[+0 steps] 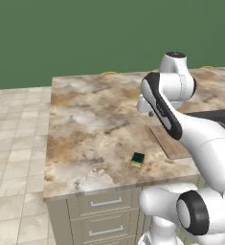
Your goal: Pick up the sponge from the counter and clean the cutting board by briefly scrubbing or pressing down on the cutting board. Once finished, release the sponge.
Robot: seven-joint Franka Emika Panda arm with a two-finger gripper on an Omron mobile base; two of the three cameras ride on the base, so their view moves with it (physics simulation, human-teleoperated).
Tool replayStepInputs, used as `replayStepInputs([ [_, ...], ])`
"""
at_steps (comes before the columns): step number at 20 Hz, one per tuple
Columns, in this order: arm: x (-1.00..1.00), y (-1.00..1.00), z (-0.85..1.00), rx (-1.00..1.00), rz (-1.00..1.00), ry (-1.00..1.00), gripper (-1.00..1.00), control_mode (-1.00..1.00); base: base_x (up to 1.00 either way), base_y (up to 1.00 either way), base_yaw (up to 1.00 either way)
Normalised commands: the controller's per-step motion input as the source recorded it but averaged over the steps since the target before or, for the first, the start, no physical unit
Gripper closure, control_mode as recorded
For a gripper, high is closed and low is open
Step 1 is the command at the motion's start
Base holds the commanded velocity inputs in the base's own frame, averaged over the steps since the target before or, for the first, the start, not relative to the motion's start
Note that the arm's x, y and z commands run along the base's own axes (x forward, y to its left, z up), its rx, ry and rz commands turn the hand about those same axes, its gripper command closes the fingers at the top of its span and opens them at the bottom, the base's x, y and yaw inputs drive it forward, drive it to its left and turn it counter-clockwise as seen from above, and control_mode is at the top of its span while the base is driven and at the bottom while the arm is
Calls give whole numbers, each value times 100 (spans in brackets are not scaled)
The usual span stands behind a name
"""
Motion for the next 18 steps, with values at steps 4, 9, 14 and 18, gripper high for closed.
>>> replayStepInputs([
  [4,-40,0,0,0,0,-6,-100,-100,0,0,0],
  [9,-37,18,-37,-4,-2,0,-100,-100,0,0,0],
  [14,-6,59,-62,-5,-15,15,-100,-100,0,0,0],
  [18,1,0,-50,2,-10,13,-100,-100,0,0,0],
])
